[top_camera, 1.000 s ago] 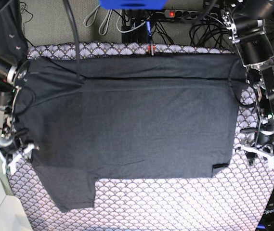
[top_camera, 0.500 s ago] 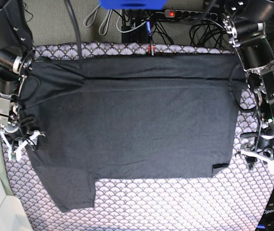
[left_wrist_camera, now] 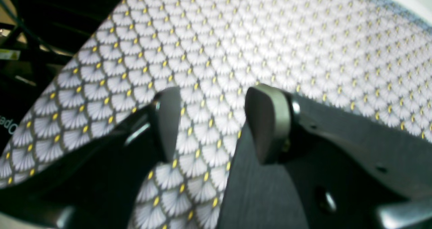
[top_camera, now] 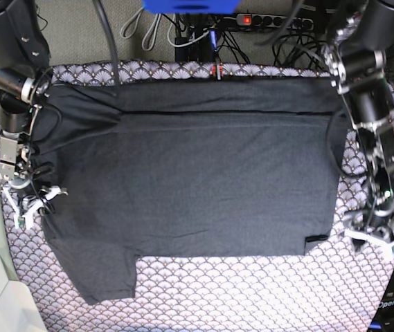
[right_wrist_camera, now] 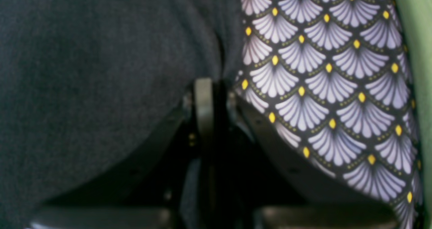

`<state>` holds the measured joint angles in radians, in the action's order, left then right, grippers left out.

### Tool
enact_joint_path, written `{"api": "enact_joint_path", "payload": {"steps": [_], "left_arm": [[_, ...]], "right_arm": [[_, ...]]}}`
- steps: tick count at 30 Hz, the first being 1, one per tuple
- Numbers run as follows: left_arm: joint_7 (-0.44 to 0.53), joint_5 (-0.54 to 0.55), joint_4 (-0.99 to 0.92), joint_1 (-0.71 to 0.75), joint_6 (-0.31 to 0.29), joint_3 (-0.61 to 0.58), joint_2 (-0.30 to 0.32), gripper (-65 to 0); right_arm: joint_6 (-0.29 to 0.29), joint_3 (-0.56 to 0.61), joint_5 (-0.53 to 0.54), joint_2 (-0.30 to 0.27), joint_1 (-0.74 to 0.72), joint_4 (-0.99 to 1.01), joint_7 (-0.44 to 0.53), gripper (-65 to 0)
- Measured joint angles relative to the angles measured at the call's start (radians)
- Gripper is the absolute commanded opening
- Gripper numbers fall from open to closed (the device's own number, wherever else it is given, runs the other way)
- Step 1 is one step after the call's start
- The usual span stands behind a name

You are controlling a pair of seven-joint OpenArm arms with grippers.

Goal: Fold the T-shirt properly
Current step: 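Grasp the shirt's side edges midway with both grippers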

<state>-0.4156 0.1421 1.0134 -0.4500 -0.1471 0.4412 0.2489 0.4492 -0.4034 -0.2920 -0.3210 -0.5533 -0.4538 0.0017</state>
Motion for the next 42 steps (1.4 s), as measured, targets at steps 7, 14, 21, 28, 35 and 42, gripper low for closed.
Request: {"api": "enact_joint_path", "payload": {"steps": [7, 14, 21, 28, 35, 42], "left_arm": [[0.202, -0.001, -0.254, -0.111, 0.013, -0.085, 0.008, -31.2], [0.468, 0.004, -0.546, -0.167, -0.006, -0.396, -0.011, -31.2], [0.573, 0.005, -0.726, -0.239, 0.011, -0.401, -0.007, -31.2], [0.574, 0.005, -0.754, -0.241, 0.008, -0.404, -0.009, -31.2], [0.573, 0.005, -0.758, -0.238, 0.009, -0.402, 0.001, -31.2], [0.573, 0.006, -0.771, -0.238, 0.015, -0.396, 0.011, -31.2]], "right_arm": [[0.0, 0.0, 0.0, 0.0, 0.0, 0.0, 0.002, -65.0], [0.001, 0.0, 0.0, 0.002, 0.0, -0.001, 0.003, -65.0], [-0.001, 0.0, -0.002, 0.0, 0.0, -0.002, 0.0, -65.0], [0.001, 0.001, 0.0, 0.0, 0.0, -0.002, 0.0, -65.0], [0.0, 0.001, 0.0, 0.0, 0.0, -0.002, 0.0, -65.0], [-0.001, 0.001, -0.001, 0.0, 0.0, -0.003, -0.001, -65.0]]}}
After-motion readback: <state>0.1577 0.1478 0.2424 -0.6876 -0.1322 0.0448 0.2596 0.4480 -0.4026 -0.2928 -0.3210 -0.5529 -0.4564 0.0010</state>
